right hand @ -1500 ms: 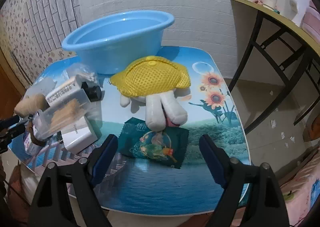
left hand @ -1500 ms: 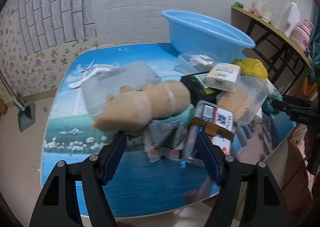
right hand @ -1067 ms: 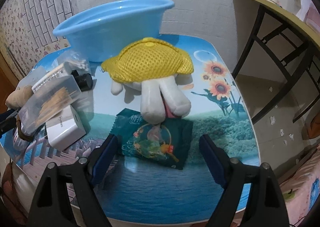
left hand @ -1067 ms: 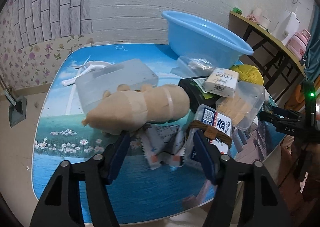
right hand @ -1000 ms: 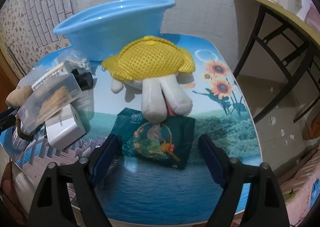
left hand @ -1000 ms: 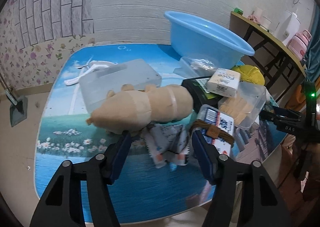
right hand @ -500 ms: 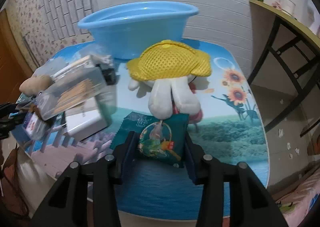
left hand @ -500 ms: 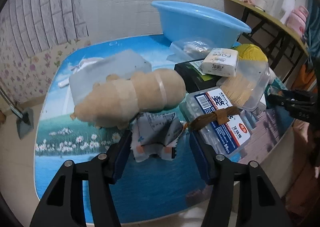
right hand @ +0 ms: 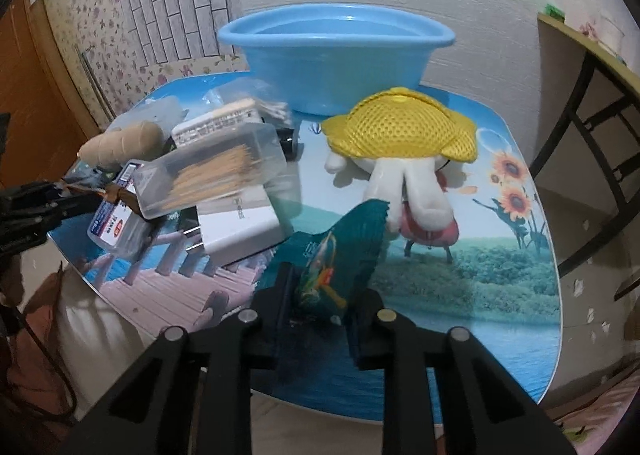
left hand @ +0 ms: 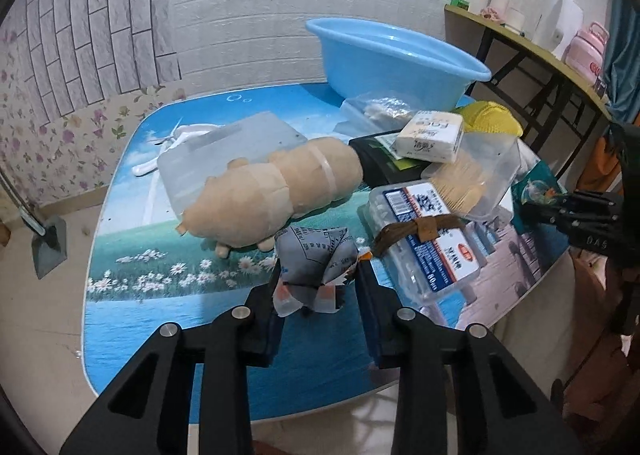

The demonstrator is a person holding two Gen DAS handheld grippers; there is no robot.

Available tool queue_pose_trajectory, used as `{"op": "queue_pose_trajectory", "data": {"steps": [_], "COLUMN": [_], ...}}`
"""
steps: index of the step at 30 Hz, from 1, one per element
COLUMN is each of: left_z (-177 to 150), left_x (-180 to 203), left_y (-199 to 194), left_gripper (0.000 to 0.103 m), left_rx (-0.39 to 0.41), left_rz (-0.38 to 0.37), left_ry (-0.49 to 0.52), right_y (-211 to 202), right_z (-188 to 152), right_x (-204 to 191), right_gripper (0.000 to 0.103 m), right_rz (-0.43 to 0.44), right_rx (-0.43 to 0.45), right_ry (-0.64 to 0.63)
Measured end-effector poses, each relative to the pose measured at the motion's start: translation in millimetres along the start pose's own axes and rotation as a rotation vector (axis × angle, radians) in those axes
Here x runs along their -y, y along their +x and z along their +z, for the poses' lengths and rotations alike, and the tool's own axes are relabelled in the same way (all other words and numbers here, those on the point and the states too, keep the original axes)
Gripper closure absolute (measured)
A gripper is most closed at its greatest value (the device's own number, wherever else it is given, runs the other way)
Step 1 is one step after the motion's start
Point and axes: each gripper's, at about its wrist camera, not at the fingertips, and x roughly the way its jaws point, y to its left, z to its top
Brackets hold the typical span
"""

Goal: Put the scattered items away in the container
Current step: 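Lift the paper wrapper with the left gripper while the right gripper grasps the teal packet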

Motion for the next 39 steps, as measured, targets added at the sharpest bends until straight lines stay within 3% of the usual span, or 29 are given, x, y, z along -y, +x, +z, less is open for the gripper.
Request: {"op": "queue_pose_trajectory", "data": {"steps": [5,9,15,25,39], "left_z": [-3,2,18,44,92], "left_x": [-4,-5,-1,15,29], "left_y": [7,-4,-25,-54,-47], "left_gripper": [0.071,0.071,0.071,0.071,0.071], "left_rx": [-0.018,0.034,0.092,0.174,0.201], "left_rz": [0.02,0.013,0.01,0.003,0.008], "left_ry": [-0.016,-0.033,-0.027,0.014,0.03], "right_y": [-1,-10,-32,-65,-86], "right_z": [0,0,7,31,82], "right_x": [7,8,9,8,11], "right_gripper": [0.08,0.094,0.094,0.095,0.095], "right_rz": [0.013,0.05,0.094,0.081,0.082], "right_rx": [0.009,0.039,0.115,0.191,0.304], "right_ry": [0.032,0.053,0.076,0.062,0.021]}}
